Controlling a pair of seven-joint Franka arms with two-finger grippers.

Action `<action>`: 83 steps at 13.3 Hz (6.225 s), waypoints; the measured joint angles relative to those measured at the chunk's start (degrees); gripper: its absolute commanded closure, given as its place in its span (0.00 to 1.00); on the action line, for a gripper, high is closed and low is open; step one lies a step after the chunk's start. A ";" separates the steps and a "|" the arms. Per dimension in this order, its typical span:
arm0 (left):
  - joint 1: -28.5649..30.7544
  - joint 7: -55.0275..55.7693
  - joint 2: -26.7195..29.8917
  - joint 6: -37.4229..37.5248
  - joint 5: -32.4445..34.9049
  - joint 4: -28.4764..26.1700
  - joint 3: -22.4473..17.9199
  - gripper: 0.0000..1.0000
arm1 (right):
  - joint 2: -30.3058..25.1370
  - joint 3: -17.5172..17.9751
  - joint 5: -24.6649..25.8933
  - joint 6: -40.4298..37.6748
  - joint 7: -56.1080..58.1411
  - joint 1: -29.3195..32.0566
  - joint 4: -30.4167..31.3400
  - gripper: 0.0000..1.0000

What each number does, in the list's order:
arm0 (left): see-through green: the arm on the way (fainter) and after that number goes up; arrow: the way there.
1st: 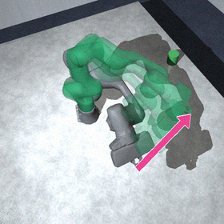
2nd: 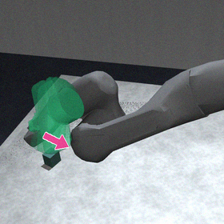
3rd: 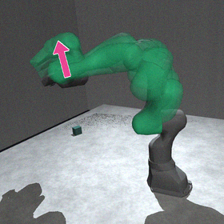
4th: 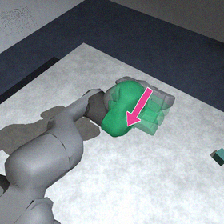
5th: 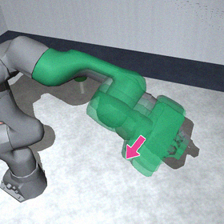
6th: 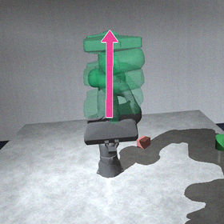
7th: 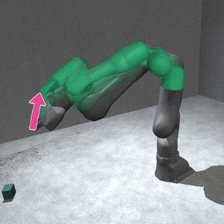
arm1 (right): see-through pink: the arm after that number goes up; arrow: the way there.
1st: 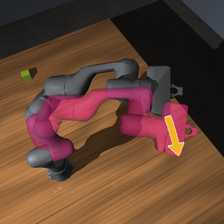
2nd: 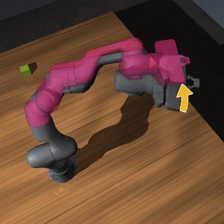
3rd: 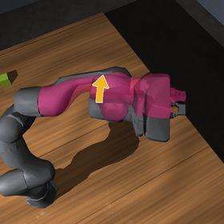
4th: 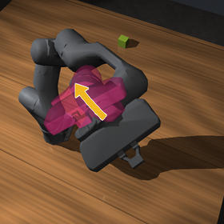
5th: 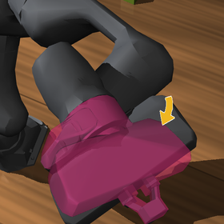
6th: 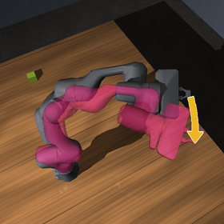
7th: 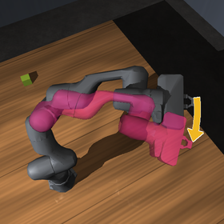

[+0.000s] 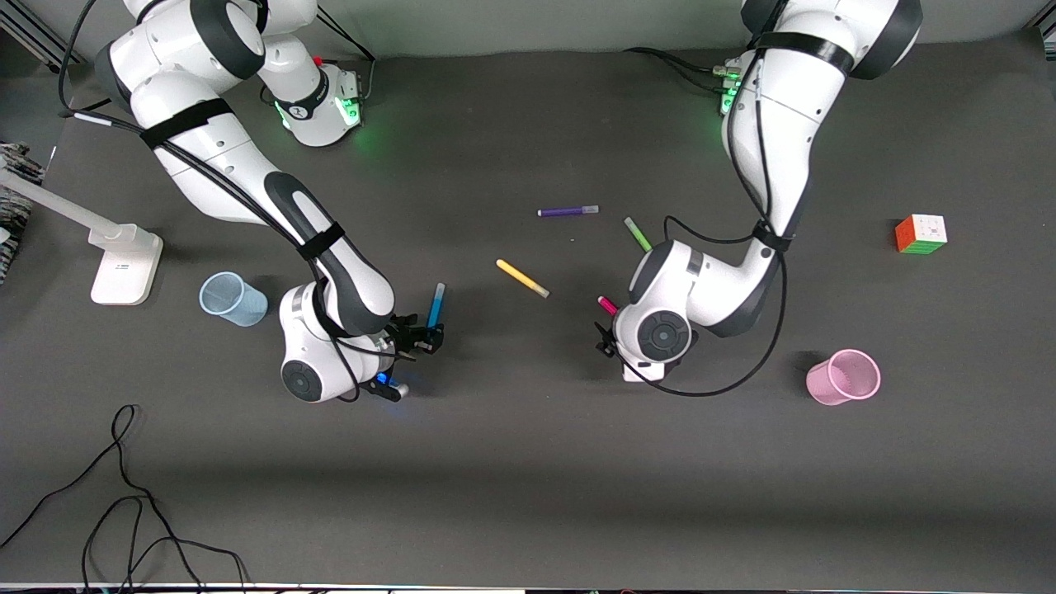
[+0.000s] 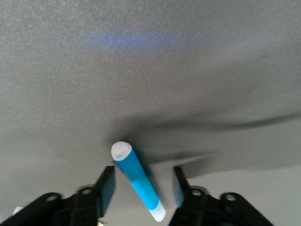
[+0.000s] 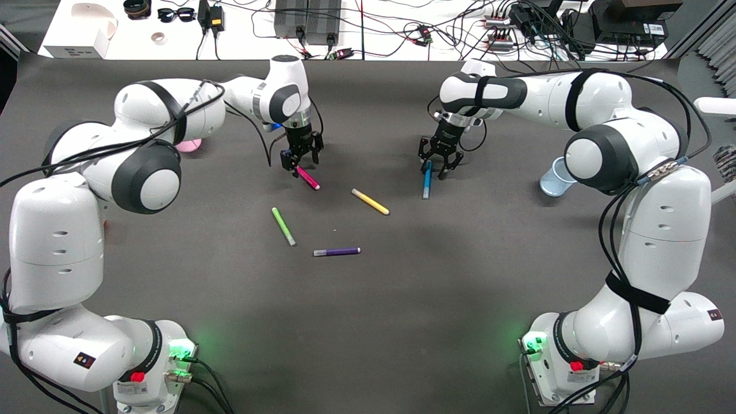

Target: Place pink and blue markers in matching cups

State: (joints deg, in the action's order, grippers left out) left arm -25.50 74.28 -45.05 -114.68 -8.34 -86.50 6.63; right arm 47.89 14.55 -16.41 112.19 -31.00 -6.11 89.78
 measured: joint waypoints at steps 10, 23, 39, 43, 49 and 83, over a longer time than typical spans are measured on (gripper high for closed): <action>-1.33 0.18 0.28 -1.61 -0.13 -1.76 -0.05 1.00 | -4.36 -0.30 6.04 -5.00 0.00 0.29 -1.47 1.00; 7.48 -5.96 2.68 21.20 -0.43 14.60 -1.12 1.00 | -36.70 -16.10 18.84 3.03 28.11 2.19 19.60 1.00; 36.32 -45.29 0.23 36.62 -11.20 20.94 -1.26 1.00 | -51.10 -28.94 19.86 52.85 53.79 1.92 59.35 0.79; 39.99 -47.83 -2.48 36.56 -14.09 20.77 -1.22 1.00 | -49.98 -28.99 19.86 53.33 53.80 1.92 59.98 0.00; 42.57 -50.18 -4.30 36.54 -16.92 20.79 -1.20 1.00 | -50.80 -28.06 19.86 41.92 53.82 1.72 54.75 0.00; 30.45 -63.63 41.13 26.11 11.50 -5.79 -0.65 0.00 | -48.51 -17.31 16.96 -14.36 32.10 1.25 8.34 0.00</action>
State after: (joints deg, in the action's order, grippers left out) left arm 4.94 10.65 -3.92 -88.57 3.16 -92.29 5.98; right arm -0.63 -2.77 0.55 97.83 1.10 -4.86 98.12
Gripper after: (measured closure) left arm 0.000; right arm 0.000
